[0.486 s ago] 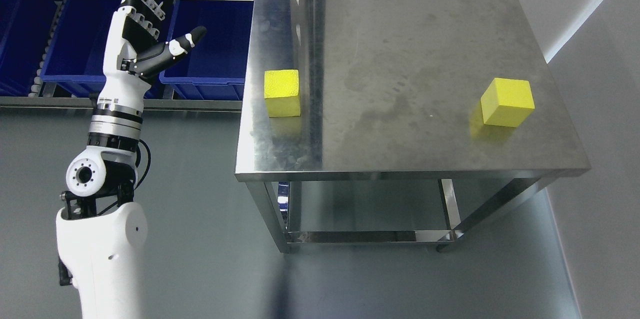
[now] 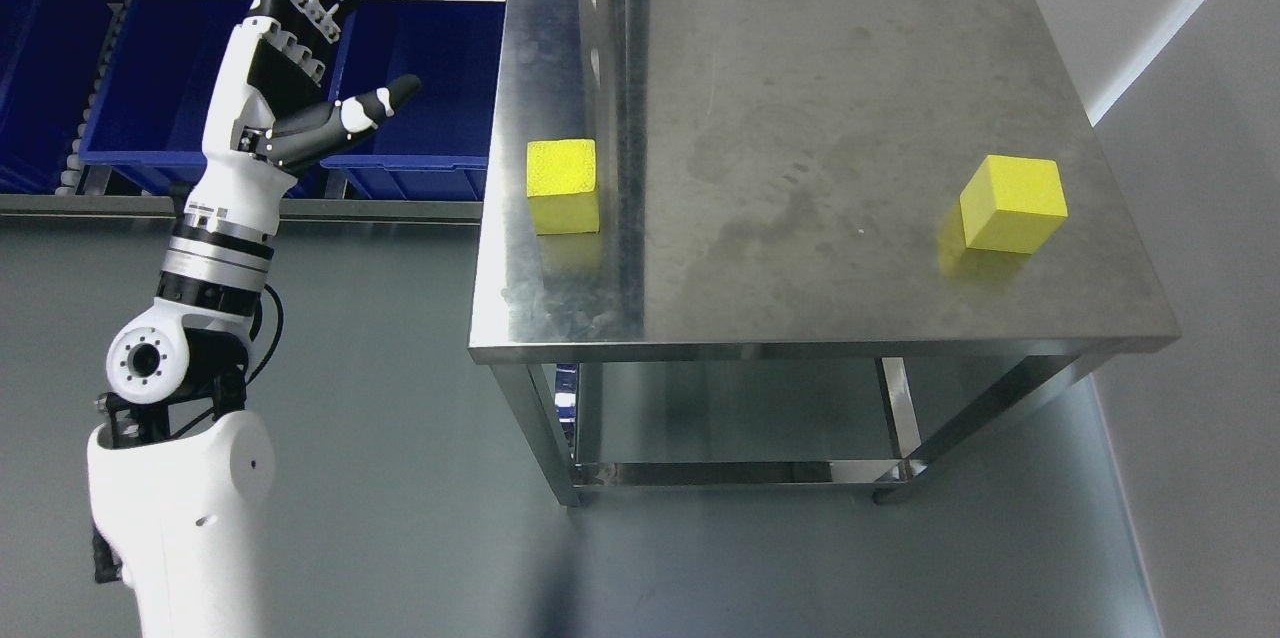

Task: Move yellow foam block to right shelf middle
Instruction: 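Lower the raised left hand toward the yellow foam cube nearer the robot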

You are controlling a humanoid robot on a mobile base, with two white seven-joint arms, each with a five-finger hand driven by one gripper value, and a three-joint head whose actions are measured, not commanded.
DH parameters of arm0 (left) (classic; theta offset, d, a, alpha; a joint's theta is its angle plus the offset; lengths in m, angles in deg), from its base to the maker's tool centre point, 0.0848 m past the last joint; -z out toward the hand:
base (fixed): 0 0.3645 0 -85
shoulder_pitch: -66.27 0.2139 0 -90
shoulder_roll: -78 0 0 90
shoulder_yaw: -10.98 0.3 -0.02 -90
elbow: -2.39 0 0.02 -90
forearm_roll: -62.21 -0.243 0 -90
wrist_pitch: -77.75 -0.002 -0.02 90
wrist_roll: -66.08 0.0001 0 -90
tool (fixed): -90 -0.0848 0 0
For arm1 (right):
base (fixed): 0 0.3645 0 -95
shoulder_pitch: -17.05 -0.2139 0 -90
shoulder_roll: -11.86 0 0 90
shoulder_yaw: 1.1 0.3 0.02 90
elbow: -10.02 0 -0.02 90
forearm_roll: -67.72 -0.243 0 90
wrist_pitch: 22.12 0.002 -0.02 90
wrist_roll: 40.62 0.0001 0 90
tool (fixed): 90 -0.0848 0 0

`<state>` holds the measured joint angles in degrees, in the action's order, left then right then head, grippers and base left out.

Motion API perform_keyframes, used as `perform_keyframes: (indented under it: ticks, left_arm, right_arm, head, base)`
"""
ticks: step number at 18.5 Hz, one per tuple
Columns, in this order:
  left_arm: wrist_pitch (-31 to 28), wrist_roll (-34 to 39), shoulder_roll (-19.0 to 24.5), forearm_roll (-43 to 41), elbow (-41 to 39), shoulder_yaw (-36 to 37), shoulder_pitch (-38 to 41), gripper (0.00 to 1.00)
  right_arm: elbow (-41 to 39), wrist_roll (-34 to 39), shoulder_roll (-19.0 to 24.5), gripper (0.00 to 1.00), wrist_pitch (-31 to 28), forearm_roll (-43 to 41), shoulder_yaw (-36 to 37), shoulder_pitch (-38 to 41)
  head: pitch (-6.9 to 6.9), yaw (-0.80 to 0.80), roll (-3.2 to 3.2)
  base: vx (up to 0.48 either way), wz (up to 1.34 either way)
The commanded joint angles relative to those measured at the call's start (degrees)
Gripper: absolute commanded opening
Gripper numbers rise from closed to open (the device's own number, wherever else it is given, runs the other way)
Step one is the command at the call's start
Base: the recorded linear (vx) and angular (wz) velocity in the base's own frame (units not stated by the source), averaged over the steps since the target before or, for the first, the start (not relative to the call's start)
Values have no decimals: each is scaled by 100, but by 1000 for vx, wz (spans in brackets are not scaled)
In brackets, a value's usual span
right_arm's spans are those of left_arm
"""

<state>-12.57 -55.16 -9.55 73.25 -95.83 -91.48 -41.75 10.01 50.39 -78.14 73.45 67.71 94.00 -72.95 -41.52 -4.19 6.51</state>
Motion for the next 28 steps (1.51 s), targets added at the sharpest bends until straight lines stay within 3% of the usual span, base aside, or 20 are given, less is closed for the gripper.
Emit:
perform_keyframes:
  ticks: [1, 4, 8, 14, 21, 28]
  left_arm:
    - [50, -1250, 669, 3, -14, -704, 692, 100]
    - [112, -1481, 827, -6, 4, -722, 1115, 100]
    - [112, -1446, 880, -67, 354, -547, 1029, 100]
    - [59, -1411, 1021, -294, 820, 647, 415, 99]
    - [50, -1402, 757, -867, 1796, 1641, -412, 99]
    - [33, -1463, 643, -1508, 2692, 2020, -983, 99]
  right_arm:
    - [-100, 4, -100, 100, -3, 0, 0, -8]
    - [-100, 4, -100, 100, -3, 0, 0, -8]
    - [-100, 4, -100, 100, -3, 0, 0, -8]
    - [-100, 4, -100, 100, -3, 0, 0, -8]
    - [-100, 4, -100, 100, -3, 0, 0, -8]
    - [-100, 4, -100, 100, -3, 0, 0, -8]
  head:
    - [0, 0, 0]
    - [0, 0, 0]
    - [0, 0, 0]
    - [0, 0, 0]
    - [0, 0, 0]
    - [0, 0, 0]
  base:
    - [0, 0]
    - [0, 0]
    - [0, 0]
    - [0, 0]
    - [0, 0]
    - [0, 0]
